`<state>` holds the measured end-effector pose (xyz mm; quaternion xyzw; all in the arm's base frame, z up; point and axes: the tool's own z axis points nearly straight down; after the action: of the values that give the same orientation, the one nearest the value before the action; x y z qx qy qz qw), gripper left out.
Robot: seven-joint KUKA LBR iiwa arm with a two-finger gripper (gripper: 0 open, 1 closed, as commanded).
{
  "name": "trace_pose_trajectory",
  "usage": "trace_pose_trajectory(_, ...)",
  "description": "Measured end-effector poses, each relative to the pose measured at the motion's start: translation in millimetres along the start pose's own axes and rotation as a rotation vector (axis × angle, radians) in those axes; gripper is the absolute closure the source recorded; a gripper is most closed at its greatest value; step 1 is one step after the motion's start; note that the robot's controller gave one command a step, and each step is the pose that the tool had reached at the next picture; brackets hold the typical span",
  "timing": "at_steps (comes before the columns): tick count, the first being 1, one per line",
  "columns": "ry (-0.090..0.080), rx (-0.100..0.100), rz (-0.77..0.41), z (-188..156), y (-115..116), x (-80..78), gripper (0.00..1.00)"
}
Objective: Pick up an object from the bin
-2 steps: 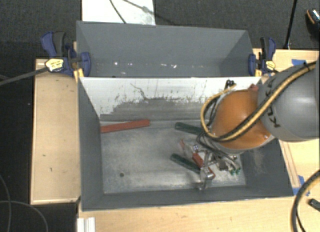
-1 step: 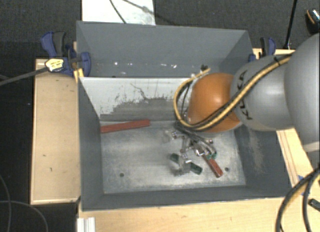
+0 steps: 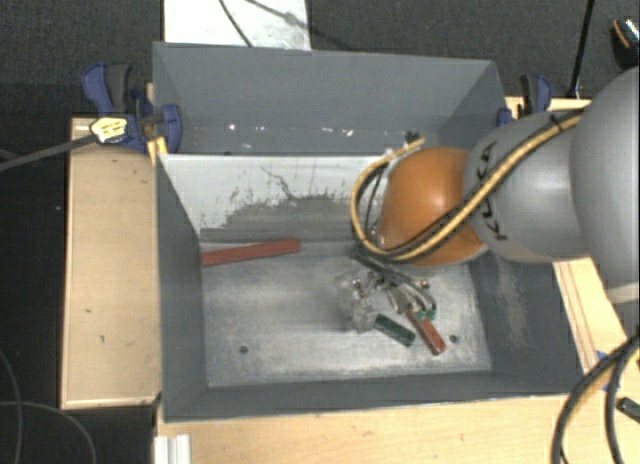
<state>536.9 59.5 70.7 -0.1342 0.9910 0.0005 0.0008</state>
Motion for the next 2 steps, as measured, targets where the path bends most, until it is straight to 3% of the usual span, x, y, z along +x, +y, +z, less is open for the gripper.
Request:
trace_pose_trajectory(1,0.0,0.0,0.002,0,0,0.0,0.0)
trace_pose_trajectory(2,0.003,0.003,-0.236,0,-73,26.5,0.0)
